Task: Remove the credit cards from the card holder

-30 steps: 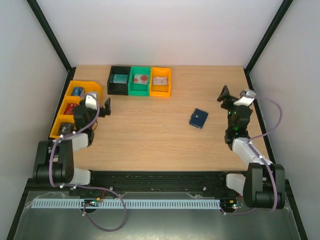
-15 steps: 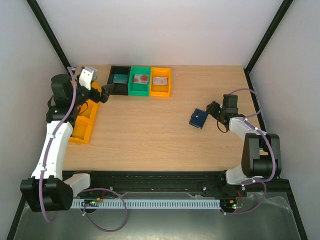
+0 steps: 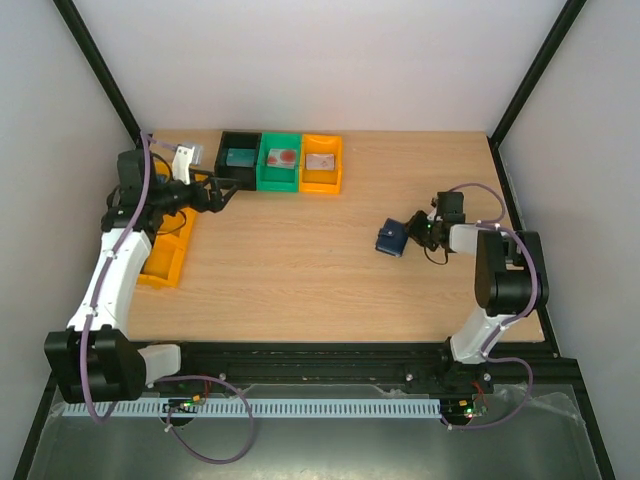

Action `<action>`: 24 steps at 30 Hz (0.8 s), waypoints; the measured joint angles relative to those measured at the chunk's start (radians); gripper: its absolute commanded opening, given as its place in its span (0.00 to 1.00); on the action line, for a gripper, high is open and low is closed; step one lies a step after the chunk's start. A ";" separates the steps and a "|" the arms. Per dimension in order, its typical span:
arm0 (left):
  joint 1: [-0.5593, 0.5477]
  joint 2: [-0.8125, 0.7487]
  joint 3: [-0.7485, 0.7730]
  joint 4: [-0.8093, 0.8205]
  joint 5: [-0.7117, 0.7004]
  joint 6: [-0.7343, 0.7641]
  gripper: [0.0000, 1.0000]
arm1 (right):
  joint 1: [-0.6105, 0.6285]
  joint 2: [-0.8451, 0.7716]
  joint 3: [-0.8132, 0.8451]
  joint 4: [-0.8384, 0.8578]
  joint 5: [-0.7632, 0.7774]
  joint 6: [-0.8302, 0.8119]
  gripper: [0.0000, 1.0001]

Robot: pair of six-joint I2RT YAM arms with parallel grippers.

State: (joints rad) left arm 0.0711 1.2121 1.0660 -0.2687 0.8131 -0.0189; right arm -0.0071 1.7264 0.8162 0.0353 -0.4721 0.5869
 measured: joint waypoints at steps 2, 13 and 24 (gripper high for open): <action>-0.001 0.011 0.000 -0.001 -0.001 -0.004 0.99 | -0.003 0.013 0.002 0.022 -0.046 0.006 0.02; -0.001 0.005 -0.049 -0.026 0.190 -0.051 0.95 | 0.100 -0.081 0.002 0.060 -0.210 0.038 0.02; -0.219 0.080 -0.043 -0.089 0.230 -0.056 0.99 | 0.435 -0.277 0.098 0.062 -0.264 0.038 0.02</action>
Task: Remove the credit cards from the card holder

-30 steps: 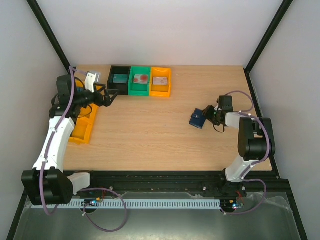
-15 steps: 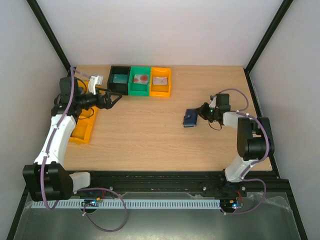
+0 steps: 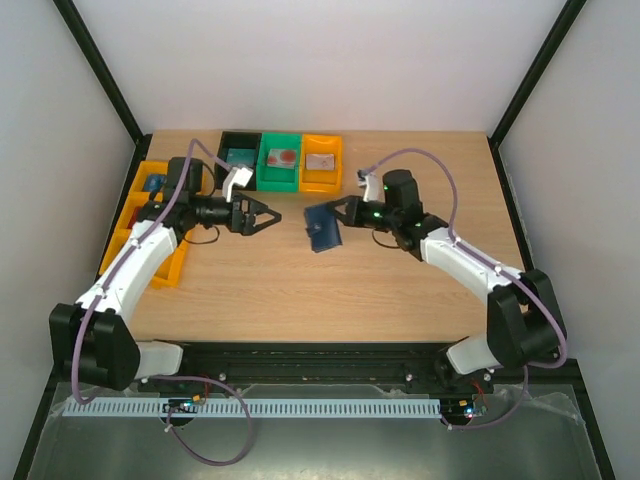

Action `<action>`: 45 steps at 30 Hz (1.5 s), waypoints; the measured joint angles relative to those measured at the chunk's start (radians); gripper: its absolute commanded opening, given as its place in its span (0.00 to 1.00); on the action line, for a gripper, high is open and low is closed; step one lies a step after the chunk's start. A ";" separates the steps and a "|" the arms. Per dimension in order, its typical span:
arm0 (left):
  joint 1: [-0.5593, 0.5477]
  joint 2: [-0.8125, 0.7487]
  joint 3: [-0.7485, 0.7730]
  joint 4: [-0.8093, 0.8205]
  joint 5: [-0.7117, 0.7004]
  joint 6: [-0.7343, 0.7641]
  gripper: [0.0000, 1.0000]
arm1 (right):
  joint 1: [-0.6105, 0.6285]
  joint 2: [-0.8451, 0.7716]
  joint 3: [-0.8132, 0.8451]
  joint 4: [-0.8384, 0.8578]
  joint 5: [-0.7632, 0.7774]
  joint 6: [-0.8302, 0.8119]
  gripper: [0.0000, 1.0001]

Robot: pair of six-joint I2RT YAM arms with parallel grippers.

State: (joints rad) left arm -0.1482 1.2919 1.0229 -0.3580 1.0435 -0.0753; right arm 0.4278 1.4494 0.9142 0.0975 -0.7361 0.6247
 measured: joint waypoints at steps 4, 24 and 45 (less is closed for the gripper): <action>-0.047 0.001 0.091 -0.070 0.003 0.050 0.99 | 0.121 -0.057 0.057 0.076 -0.015 0.010 0.02; -0.086 -0.055 0.222 -0.334 0.181 0.203 0.02 | 0.308 -0.167 0.074 0.221 -0.081 -0.079 0.75; -0.143 -0.014 0.412 -0.588 0.066 0.442 0.81 | 0.316 -0.137 0.141 0.105 -0.234 -0.307 0.02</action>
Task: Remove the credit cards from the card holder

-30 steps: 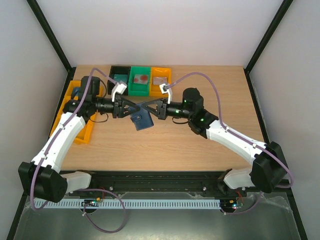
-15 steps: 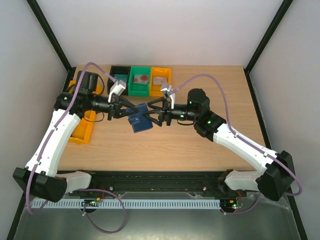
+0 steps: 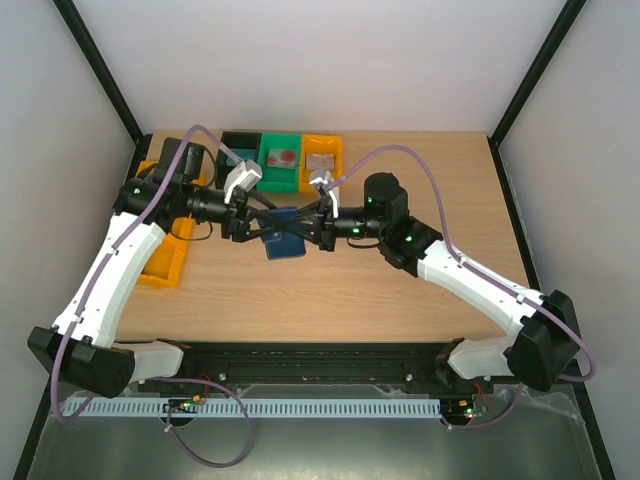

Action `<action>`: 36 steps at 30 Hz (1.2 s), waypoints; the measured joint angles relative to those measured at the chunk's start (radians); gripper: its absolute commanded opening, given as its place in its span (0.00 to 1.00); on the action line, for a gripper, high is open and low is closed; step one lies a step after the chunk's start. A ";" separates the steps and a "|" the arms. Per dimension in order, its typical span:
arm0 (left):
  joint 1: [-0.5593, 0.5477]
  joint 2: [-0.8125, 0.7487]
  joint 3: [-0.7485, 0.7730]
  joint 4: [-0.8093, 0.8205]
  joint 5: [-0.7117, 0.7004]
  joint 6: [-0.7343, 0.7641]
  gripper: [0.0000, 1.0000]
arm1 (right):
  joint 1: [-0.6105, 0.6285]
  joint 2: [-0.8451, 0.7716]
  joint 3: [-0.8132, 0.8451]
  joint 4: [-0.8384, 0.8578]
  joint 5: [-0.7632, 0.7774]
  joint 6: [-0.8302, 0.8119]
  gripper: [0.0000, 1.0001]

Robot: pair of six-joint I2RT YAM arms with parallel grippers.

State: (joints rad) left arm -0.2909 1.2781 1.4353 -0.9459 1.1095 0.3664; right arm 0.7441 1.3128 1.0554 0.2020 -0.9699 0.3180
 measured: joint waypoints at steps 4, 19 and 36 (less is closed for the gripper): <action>0.004 0.000 0.001 0.055 -0.186 -0.064 0.88 | 0.004 -0.004 0.003 -0.026 0.278 0.093 0.02; -0.132 0.058 0.003 0.221 -0.645 -0.143 0.81 | 0.134 0.051 0.069 -0.062 0.866 0.361 0.02; -0.163 0.014 -0.082 0.358 -0.874 -0.167 0.38 | 0.116 0.100 0.088 -0.058 0.821 0.401 0.02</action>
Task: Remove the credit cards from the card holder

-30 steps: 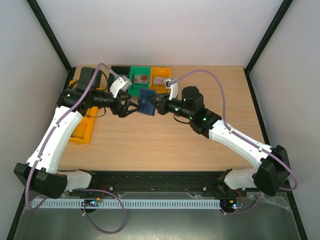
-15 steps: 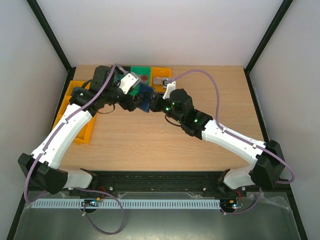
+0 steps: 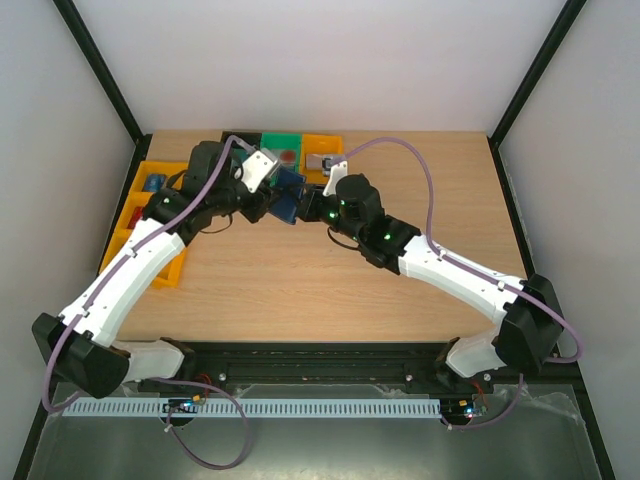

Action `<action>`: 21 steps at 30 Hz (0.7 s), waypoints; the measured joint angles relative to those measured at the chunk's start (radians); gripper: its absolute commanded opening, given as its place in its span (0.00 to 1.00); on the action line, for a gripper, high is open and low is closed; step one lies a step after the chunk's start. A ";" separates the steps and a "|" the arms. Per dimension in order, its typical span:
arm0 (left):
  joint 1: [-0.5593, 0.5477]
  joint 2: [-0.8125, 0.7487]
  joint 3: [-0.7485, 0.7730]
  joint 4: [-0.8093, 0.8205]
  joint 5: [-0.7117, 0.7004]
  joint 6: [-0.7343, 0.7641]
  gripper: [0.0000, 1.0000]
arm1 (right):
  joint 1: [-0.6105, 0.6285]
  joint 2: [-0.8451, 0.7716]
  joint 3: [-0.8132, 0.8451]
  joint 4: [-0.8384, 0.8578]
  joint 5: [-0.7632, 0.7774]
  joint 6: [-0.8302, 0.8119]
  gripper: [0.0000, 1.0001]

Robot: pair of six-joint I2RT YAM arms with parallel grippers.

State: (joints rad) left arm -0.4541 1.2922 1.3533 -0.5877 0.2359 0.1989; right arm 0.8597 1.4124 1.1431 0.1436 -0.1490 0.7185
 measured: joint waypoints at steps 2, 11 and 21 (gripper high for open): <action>0.002 -0.008 -0.026 0.029 0.000 -0.001 0.37 | -0.001 0.000 0.000 -0.008 0.004 -0.004 0.02; 0.405 0.033 -0.054 0.060 -0.066 -0.031 0.41 | 0.018 -0.133 -0.002 -0.047 -0.037 -0.038 0.02; 0.423 -0.040 -0.012 -0.063 0.293 0.048 0.75 | -0.035 -0.151 0.042 -0.128 -0.100 -0.193 0.02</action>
State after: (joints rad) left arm -0.0307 1.2526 1.3411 -0.6502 0.5285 0.2466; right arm 0.8242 1.2610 1.1854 0.0154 -0.2489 0.5259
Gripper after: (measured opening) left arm 0.664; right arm 0.079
